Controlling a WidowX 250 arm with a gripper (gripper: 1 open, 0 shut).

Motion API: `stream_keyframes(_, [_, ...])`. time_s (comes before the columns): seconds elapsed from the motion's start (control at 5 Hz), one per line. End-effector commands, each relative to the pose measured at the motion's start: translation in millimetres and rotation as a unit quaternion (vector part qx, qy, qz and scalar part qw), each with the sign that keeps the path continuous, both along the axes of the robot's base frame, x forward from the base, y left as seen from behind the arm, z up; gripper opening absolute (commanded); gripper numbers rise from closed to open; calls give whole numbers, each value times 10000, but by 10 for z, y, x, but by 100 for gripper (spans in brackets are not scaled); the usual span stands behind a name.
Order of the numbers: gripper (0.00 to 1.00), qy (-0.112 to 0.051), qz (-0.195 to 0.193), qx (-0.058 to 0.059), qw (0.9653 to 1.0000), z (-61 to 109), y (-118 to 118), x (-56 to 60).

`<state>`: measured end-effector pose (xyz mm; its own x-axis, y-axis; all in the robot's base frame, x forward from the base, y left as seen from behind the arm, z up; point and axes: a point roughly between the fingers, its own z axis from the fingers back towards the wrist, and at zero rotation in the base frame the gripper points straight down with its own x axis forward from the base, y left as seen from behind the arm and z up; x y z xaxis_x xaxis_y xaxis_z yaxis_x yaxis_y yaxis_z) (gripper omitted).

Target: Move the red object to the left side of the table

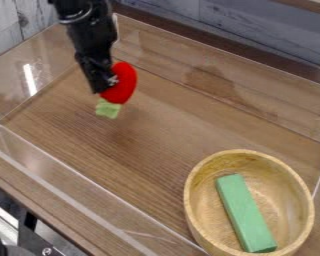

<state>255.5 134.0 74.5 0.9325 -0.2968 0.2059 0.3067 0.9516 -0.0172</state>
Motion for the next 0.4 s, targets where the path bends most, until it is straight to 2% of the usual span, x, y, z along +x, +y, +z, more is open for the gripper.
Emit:
stream_keyframes(0.0, [0, -179, -30, 139, 9997, 9, 341, 112])
stream_keyframes(0.2, [0, -133, 386, 90, 9991, 12, 518, 182])
